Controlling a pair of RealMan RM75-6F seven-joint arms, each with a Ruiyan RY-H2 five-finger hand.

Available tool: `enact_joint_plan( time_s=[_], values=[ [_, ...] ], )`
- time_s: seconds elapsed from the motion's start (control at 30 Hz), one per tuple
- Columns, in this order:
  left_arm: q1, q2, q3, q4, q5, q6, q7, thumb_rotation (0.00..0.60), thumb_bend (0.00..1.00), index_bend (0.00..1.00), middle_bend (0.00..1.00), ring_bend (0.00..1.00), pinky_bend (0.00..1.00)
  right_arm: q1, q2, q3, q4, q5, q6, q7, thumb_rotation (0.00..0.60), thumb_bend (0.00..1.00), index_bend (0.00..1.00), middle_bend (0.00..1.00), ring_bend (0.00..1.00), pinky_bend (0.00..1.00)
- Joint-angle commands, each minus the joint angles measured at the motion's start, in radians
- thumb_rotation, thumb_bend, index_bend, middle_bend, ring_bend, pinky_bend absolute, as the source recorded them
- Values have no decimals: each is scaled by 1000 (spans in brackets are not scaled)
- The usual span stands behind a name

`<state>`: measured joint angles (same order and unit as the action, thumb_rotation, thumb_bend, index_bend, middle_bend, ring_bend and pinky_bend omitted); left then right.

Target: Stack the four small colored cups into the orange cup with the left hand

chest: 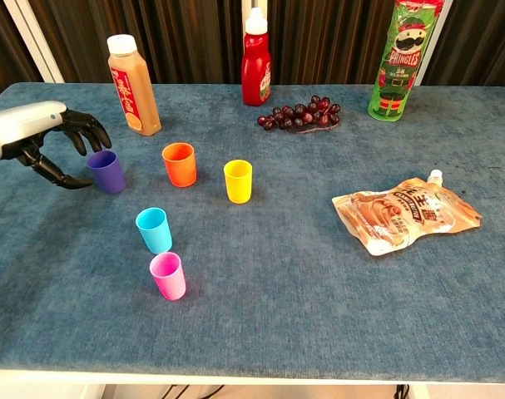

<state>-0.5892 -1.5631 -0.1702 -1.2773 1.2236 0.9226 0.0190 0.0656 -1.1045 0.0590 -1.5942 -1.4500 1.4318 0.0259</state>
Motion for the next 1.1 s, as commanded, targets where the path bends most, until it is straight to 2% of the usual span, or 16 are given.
enact_joint_plan(
  time_s=[0.03, 0.47, 0.6, 0.8, 0.93, 1.1],
  values=[
    [-5, -13, 1, 18, 1, 2, -4, 600, 239, 371, 370, 355, 161, 0, 0, 0, 1, 1, -1, 2, 600, 242, 0, 0, 0, 0],
    [-5, -49, -9, 60, 16, 56, -22, 600, 257, 475, 480, 401, 185, 0, -2, 2, 6, 6, -4, 8, 600, 246, 0, 0, 0, 0],
    [-6, -6, -29, -4, 3, 66, -11, 600, 254, 475, 481, 401, 185, 0, -2, 3, 7, 5, -2, 9, 600, 246, 0, 0, 0, 0],
    [-26, 81, -92, -157, -37, 71, 11, 600, 252, 475, 481, 400, 183, -1, -5, 2, 10, 4, -2, 13, 600, 246, 0, 0, 0, 0],
    [-44, 78, -118, -213, -65, 76, 22, 600, 246, 475, 481, 393, 173, 0, -5, 1, 10, -1, -2, 8, 600, 248, 0, 0, 0, 0],
    [-74, 38, -122, -204, -88, 70, 47, 600, 246, 475, 482, 390, 172, -1, -5, -1, 11, -4, 0, 12, 600, 249, 0, 0, 0, 0]
  ],
)
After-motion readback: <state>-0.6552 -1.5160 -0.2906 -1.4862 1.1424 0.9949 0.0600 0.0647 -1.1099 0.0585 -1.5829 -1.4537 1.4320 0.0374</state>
